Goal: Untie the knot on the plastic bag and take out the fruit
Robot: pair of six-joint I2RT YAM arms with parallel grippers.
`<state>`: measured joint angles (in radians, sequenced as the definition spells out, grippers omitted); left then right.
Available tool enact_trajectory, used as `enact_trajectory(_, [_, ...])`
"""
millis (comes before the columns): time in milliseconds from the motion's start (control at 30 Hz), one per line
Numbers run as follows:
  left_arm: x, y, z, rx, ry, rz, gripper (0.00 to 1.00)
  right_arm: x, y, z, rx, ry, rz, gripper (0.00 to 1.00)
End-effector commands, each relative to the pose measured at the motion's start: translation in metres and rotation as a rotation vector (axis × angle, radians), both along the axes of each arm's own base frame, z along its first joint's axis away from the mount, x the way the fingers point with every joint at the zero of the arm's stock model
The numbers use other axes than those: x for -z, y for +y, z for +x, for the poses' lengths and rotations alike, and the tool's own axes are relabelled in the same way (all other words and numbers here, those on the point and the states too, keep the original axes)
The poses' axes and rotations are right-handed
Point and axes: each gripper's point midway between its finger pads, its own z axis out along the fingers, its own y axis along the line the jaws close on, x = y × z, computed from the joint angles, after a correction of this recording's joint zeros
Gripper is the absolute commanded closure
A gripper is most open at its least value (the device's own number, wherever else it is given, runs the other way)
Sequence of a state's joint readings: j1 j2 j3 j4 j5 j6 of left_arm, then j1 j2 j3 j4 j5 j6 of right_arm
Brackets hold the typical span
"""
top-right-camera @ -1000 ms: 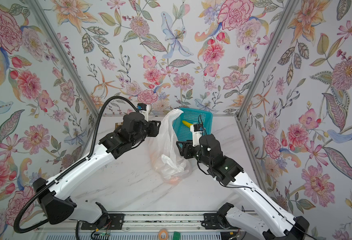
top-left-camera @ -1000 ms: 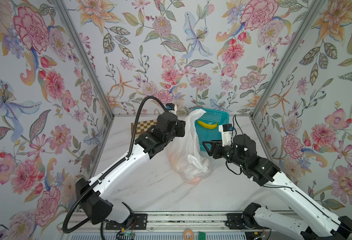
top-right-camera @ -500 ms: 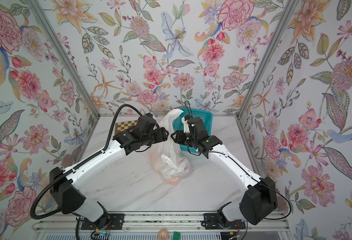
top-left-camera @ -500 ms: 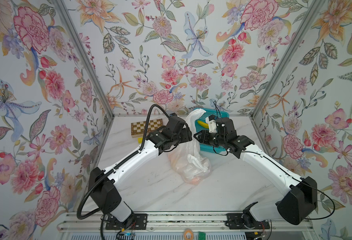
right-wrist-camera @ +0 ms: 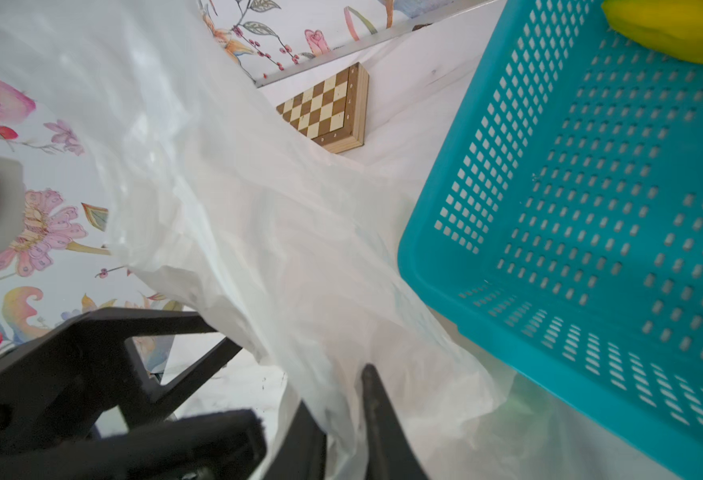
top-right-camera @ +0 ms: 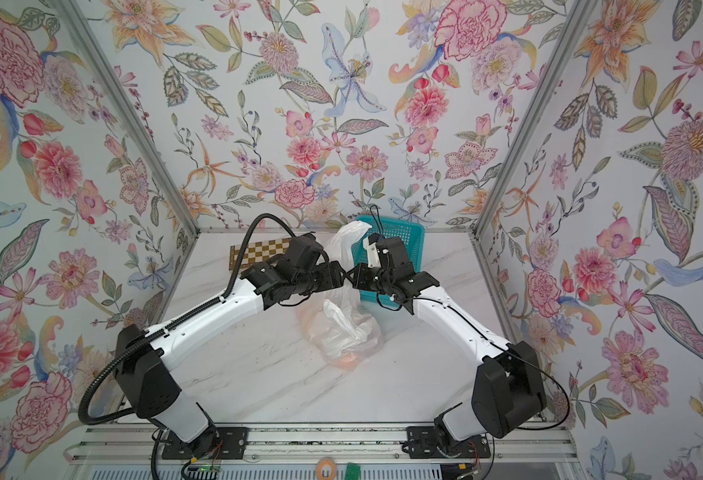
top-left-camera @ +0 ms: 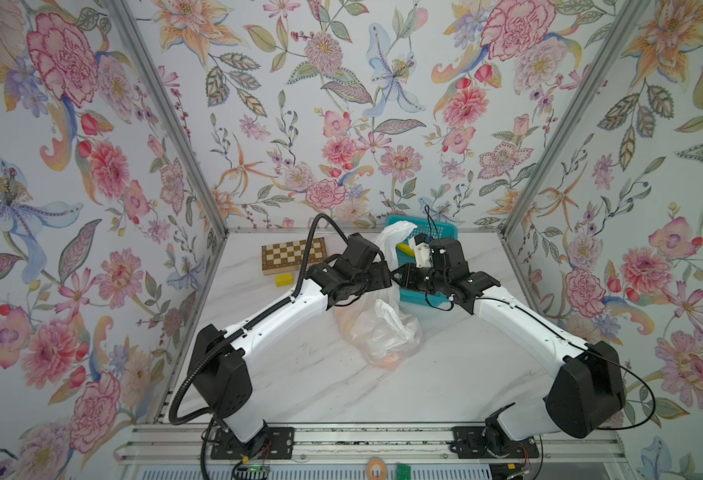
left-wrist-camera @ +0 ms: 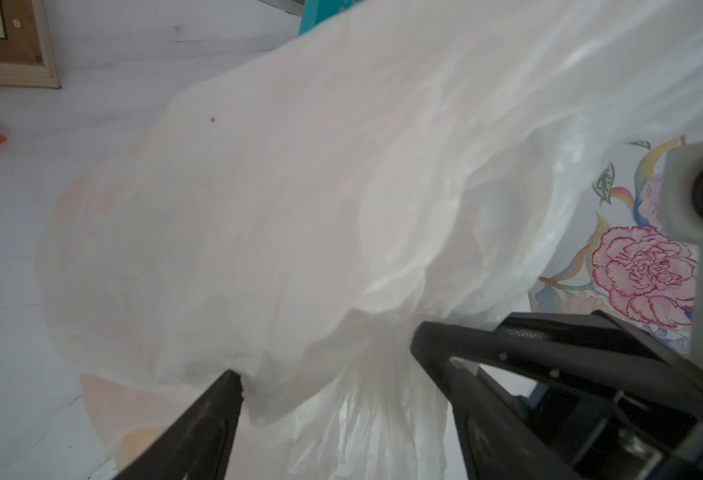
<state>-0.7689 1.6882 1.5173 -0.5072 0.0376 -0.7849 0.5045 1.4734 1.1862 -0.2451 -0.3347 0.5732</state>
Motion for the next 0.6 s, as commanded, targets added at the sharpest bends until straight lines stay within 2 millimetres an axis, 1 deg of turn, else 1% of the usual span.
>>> enact_trajectory(0, [0.014, -0.006, 0.005, -0.022, 0.008, 0.022, 0.14, -0.024, 0.004, -0.016, -0.047, -0.079, 0.034, 0.98])
enact_trajectory(33, [0.018, -0.008, 0.005, -0.023, 0.011, 0.021, 0.14, -0.028, 0.005, -0.022, -0.054, -0.090, 0.037, 1.00])
enact_trajectory(67, [0.021, -0.009, 0.006, -0.024, 0.016, 0.020, 0.14, -0.033, 0.004, -0.028, -0.055, -0.099, 0.041, 1.00])
enact_trajectory(133, [0.027, -0.012, 0.006, -0.015, 0.028, 0.017, 0.17, -0.041, 0.000, -0.035, -0.049, -0.108, 0.067, 1.00])
enact_trajectory(167, [0.031, -0.013, 0.005, -0.011, 0.034, 0.023, 0.21, -0.046, 0.009, -0.047, -0.078, -0.115, 0.090, 1.00])
enact_trajectory(233, [0.034, -0.008, 0.006, -0.021, 0.037, 0.055, 0.37, -0.053, 0.010, -0.054, -0.081, -0.128, 0.103, 1.00])
enact_trajectory(300, [0.033, -0.002, 0.006, -0.030, 0.027, 0.080, 0.46, -0.055, 0.005, -0.056, -0.061, -0.140, 0.082, 1.00])
enact_trajectory(333, [0.029, 0.002, 0.006, -0.039, 0.020, 0.088, 0.49, -0.054, 0.002, -0.057, -0.050, -0.142, 0.068, 1.00])
enact_trajectory(400, [0.025, 0.009, 0.004, -0.046, 0.007, 0.105, 0.59, -0.053, -0.005, -0.058, -0.030, -0.153, 0.041, 1.00])
enact_trajectory(500, [0.013, 0.022, -0.003, -0.056, -0.023, 0.115, 0.81, -0.053, -0.018, -0.057, 0.006, -0.164, 0.007, 1.00])
enact_trajectory(567, [0.006, 0.036, -0.008, -0.072, -0.048, 0.139, 0.93, -0.053, -0.028, -0.056, 0.033, -0.174, -0.020, 1.00])
